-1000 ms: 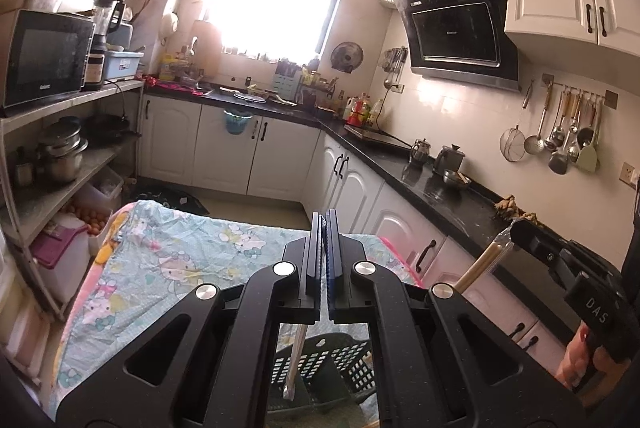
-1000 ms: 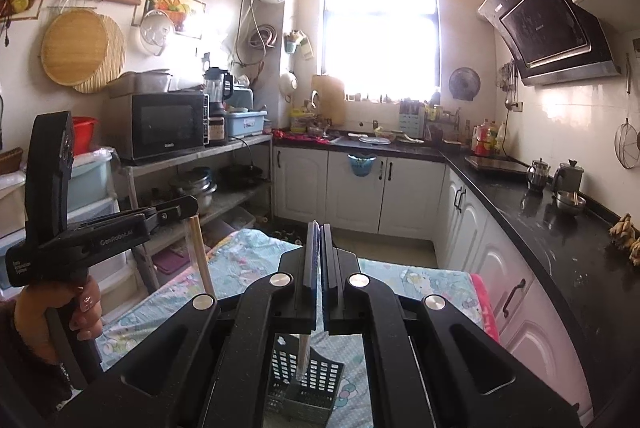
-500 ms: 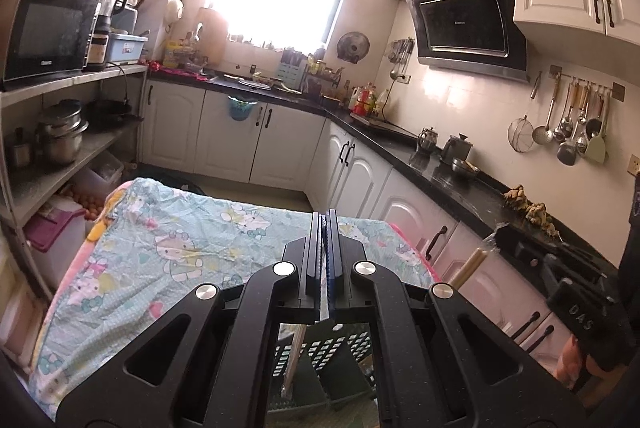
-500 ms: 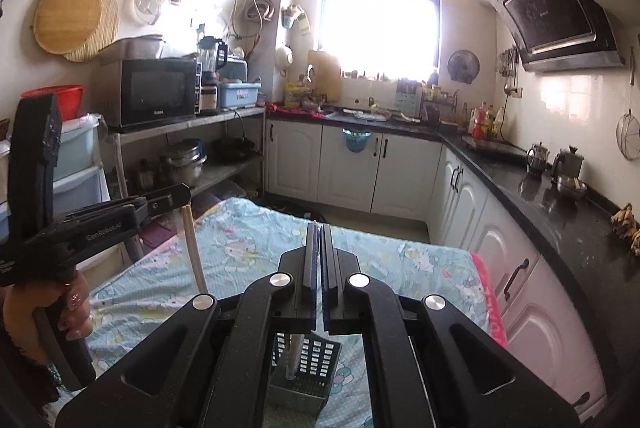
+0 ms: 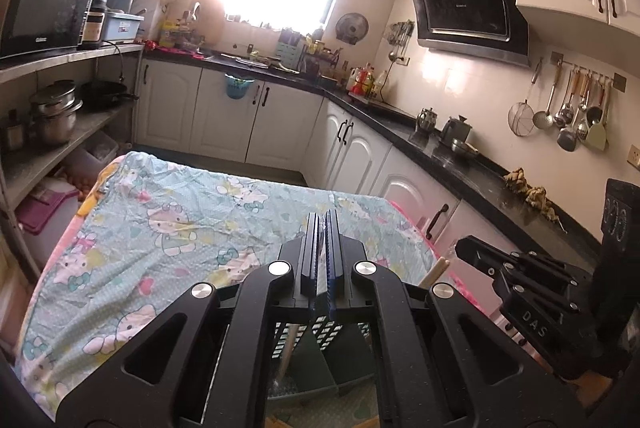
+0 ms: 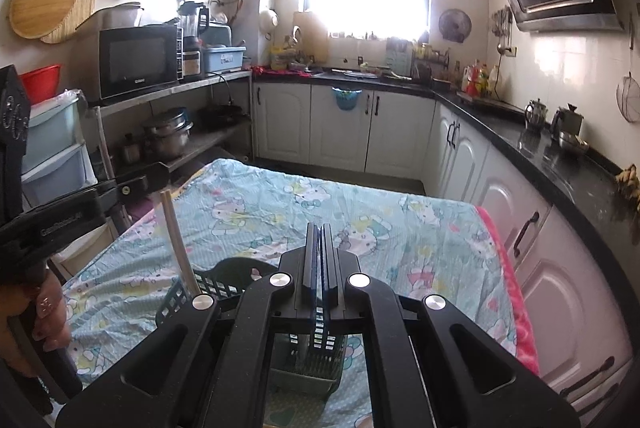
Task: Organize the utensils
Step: 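Lower the chopstick into the green basket and open the left tool while the right tool releases its chopstick there, then withdraw both open tools from the basket back toward the chopstick pile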
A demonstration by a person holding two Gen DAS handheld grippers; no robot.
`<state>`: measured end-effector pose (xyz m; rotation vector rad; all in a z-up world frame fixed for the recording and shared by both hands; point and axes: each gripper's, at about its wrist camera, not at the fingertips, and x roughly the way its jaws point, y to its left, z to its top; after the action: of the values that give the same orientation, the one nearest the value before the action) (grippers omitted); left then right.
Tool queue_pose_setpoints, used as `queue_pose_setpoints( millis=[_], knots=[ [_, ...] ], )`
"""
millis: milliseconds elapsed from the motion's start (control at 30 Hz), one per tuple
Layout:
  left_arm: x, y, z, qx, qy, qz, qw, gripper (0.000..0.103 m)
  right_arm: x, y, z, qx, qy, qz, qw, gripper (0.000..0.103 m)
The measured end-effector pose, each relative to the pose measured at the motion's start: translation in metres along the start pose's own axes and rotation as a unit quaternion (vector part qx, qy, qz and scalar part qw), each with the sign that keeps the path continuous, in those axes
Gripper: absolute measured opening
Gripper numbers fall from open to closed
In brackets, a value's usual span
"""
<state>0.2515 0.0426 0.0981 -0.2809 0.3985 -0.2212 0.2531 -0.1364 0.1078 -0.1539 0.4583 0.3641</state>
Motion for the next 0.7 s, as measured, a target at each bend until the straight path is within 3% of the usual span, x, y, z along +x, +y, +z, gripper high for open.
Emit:
queue_pose_setpoints(
  millis=[133,167,300,333,400,533,700],
  knots=[
    [0.0,0.003,-0.003,-0.002,0.007,0.0,1.0,0.001,0.004,0.0,-0.002,0.0,0.006,-0.011,1.0,0.003],
    [-0.001,0.003,-0.004,-0.002,0.009,0.001,1.0,0.006,0.004,-0.001,-0.003,0.001,0.007,-0.013,1.0,0.003],
    [-0.006,0.005,-0.002,-0.006,0.009,-0.003,0.9999,0.024,0.002,-0.003,-0.004,0.002,0.008,-0.019,1.0,0.035],
    [-0.007,0.005,-0.001,-0.004,0.009,-0.002,1.0,0.026,0.0,-0.004,-0.005,0.001,0.007,-0.021,1.0,0.037],
    [-0.012,0.006,0.002,-0.005,0.009,-0.008,0.9999,0.042,-0.004,-0.003,-0.005,0.001,0.006,-0.024,1.0,0.045],
    [-0.025,0.009,0.009,-0.011,0.001,-0.006,0.9999,0.052,-0.017,-0.006,-0.004,0.0,-0.004,-0.028,1.0,0.054],
    [-0.046,0.012,0.018,-0.02,-0.01,-0.001,0.9998,0.073,-0.036,-0.01,-0.005,0.004,-0.019,-0.033,0.999,0.063]
  ],
)
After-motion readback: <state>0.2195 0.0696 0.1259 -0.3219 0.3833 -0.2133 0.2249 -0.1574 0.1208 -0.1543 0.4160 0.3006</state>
